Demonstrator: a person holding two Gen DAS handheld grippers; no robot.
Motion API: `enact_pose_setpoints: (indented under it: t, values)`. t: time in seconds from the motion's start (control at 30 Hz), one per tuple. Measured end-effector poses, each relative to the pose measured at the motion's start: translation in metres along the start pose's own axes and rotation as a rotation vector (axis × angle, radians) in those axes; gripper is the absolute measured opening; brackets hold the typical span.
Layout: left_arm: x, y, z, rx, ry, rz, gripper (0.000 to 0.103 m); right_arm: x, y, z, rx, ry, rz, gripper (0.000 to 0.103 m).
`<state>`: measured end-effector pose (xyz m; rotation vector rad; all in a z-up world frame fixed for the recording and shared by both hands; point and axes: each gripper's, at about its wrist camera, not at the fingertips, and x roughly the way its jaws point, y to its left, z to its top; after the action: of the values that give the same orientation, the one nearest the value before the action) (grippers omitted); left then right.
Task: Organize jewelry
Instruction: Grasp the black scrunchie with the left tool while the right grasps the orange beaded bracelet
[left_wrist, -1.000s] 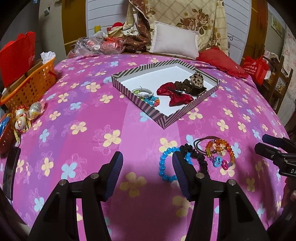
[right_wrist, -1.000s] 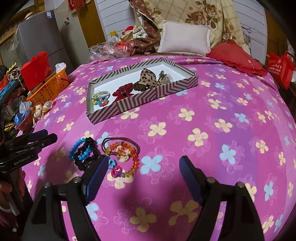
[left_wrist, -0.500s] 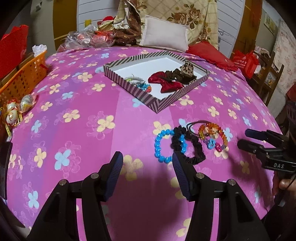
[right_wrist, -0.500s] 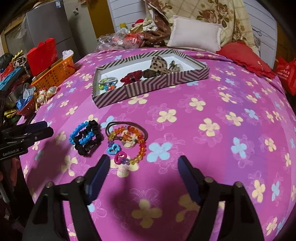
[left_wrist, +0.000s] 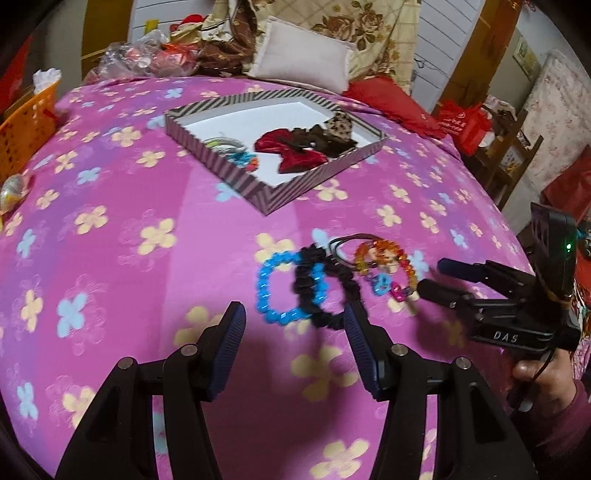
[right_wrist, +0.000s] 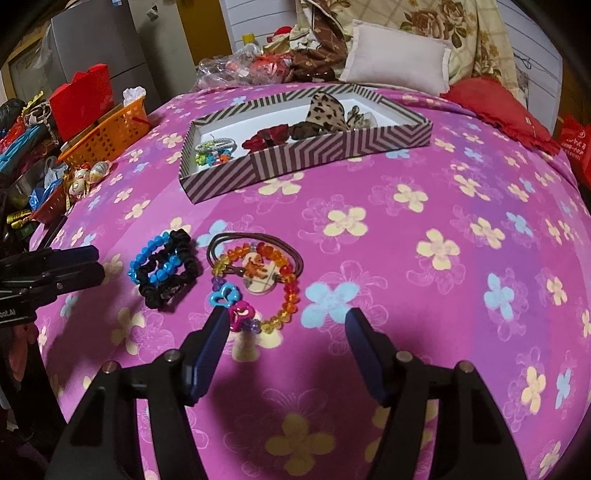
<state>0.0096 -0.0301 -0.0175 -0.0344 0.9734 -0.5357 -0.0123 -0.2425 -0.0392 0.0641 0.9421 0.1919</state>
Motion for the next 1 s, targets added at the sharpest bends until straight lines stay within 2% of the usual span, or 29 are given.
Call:
enact_pose_setpoints:
  t: [0.13, 0.27, 0.37, 0.53, 0.67, 0.73, 0.77, 0.83, 0.93, 1.0]
  values:
    - [0.003, -0.010, 0.002, 0.017, 0.009, -0.035, 0.048, -0.001, 0.000, 0.001, -0.016, -0.007, -0.014, 0.068]
    - [0.003, -0.027, -0.001, 0.082, 0.017, -0.053, 0.047, -0.002, -0.009, 0.001, 0.006, -0.006, -0.016, 0.068]
    - [0.007, -0.043, -0.004, 0.143, 0.034, -0.072, 0.041, -0.002, -0.016, 0.000, 0.017, -0.004, -0.022, 0.068]
    - [0.022, -0.063, -0.004, 0.230, 0.048, -0.050, 0.039, -0.006, -0.028, -0.002, 0.044, -0.005, -0.034, 0.068]
    - [0.043, -0.066, -0.002, 0.257, 0.081, -0.030, 0.037, -0.008, -0.032, -0.001, 0.055, -0.008, -0.029, 0.068]
    - [0.055, -0.064, -0.003, 0.263, 0.114, -0.019, 0.031, -0.007, -0.031, 0.000, 0.049, -0.006, -0.029, 0.068]
    - [0.058, -0.062, -0.003, 0.259, 0.123, -0.013, 0.021, -0.006, -0.030, 0.001, 0.043, -0.005, -0.028, 0.068]
    - [0.057, -0.055, -0.002, 0.239, 0.116, -0.005, 0.010, -0.004, -0.028, 0.002, 0.034, -0.002, -0.024, 0.068]
    - [0.053, -0.041, -0.001, 0.190, 0.133, -0.044, 0.004, 0.005, -0.020, 0.005, 0.015, 0.010, -0.008, 0.068]
    - [0.051, -0.035, -0.002, 0.182, 0.134, -0.037, 0.002, 0.012, -0.013, 0.008, -0.012, 0.017, -0.009, 0.068]
